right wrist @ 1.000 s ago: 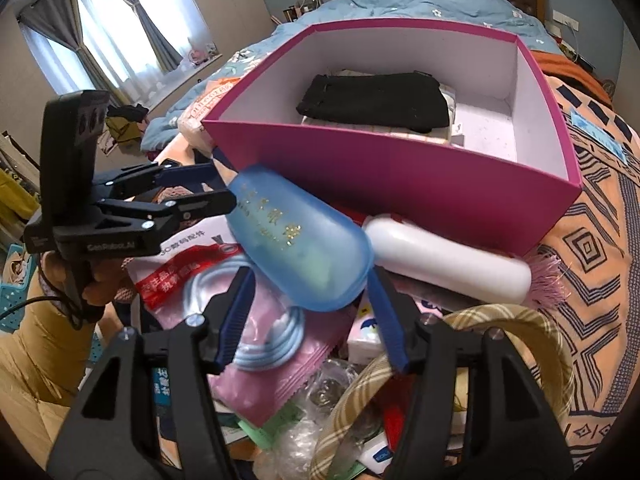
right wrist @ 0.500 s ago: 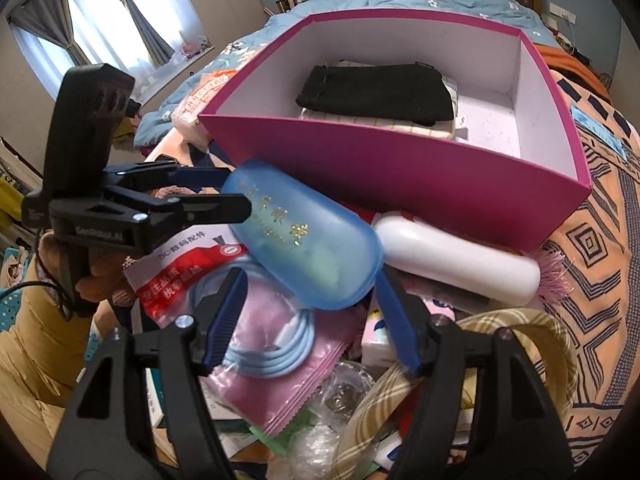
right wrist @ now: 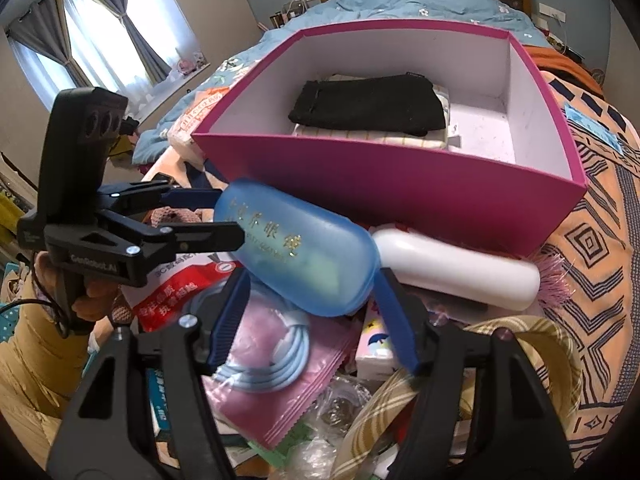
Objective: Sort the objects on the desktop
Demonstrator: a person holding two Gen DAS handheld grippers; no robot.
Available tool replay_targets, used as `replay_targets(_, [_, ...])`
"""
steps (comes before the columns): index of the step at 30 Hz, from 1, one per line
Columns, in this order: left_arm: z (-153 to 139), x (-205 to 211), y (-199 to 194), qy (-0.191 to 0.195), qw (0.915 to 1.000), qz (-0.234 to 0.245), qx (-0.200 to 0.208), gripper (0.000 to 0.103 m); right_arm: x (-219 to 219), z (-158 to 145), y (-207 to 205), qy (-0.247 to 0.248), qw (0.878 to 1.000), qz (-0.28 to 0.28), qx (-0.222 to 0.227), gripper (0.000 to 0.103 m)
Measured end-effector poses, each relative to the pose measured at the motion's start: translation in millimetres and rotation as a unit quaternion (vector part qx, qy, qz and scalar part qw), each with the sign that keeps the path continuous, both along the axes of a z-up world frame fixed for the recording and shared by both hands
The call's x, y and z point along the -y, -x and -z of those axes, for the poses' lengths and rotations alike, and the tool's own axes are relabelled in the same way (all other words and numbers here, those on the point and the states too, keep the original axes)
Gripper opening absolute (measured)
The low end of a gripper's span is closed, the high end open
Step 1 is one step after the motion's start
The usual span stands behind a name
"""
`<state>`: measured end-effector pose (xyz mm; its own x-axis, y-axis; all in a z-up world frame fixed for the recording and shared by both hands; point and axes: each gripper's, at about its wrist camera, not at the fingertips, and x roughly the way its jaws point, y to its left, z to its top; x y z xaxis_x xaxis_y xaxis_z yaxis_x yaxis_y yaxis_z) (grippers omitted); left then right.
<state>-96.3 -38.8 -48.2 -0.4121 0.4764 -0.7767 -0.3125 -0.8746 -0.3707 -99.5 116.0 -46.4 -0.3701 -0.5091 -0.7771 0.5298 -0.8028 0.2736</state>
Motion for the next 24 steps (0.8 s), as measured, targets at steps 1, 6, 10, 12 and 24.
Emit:
replay_targets(1, [0.2,0.0,0.4,-0.002,1.0,-0.002,0.002,0.081,0.1,-0.1,-0.1,0.0,1.0,0.002,-0.002,0.066])
replay_targets(6, [-7.7,-13.5,-10.4,0.029,0.9995,-0.012,-0.008,0.08,-3.8,-4.8,-1.6,0.003,1.0,0.011,-0.016,0.066])
replay_targets(10, [-14.3,-20.3,-15.9,0.042,0.9986,-0.025,-0.02,0.08,-10.6,-17.6,-3.5,0.019,0.999,0.018,-0.036,0.066])
replay_targets(12, [-16.0,-19.1,-16.9,0.035,0.9988,-0.029,-0.021,0.079,-12.2,-21.7,-4.6,0.019,0.999,0.02,-0.045,0.066])
replay_targets(24, [-45.7,-17.1,-28.1,0.031,0.9961,-0.063,-0.054,0.079,-16.1,-35.8,-11.5,0.035,0.996,0.01,-0.078,0.066])
